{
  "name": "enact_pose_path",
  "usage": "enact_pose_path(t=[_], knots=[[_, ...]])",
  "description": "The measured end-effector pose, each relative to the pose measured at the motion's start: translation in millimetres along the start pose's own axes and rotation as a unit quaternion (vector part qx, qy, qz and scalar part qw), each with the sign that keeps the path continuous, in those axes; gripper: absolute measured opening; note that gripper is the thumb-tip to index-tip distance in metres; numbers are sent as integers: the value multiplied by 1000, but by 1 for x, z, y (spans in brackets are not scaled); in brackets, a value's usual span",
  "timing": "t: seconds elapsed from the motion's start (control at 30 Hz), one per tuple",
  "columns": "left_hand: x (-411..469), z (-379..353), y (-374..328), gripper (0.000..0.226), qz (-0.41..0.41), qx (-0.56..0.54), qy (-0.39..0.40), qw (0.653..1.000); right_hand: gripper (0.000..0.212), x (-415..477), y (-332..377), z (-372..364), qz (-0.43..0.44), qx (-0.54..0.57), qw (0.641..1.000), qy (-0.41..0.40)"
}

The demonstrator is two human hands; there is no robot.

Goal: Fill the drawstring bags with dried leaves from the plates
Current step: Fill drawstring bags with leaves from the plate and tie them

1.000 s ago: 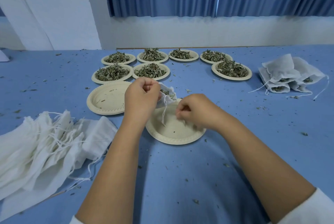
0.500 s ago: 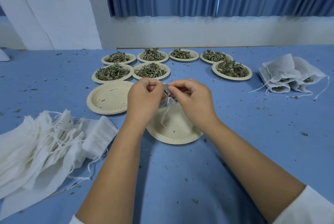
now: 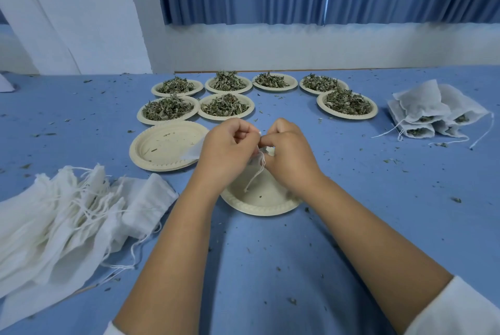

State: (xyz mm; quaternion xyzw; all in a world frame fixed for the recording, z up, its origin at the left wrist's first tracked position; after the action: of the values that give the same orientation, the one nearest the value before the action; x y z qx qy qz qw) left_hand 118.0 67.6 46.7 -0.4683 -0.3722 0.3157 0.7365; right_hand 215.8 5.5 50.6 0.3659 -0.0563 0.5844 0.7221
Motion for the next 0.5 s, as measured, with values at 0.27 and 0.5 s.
enact_pose_path(t=[0.27, 0.5], knots=[[3, 18, 7, 13, 23, -56, -72, 996, 11, 2, -13, 18, -50, 160, 986, -21], [3, 20, 4, 16, 27, -122, -74, 989, 27, -10, -43, -10, -266, 330, 903, 68]])
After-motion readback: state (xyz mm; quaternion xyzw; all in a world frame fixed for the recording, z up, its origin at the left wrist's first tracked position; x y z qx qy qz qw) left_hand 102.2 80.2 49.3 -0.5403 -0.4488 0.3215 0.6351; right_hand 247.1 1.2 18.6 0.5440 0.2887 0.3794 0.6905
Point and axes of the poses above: each hand's wrist, its own x-axis towards the middle knuckle, its own z-axis out of the back of the hand, y = z × x, the point moved 10 cm from there along x, towards the middle knuckle, and after that the axes turned 2 degrees about x, right-handed, at the moved point
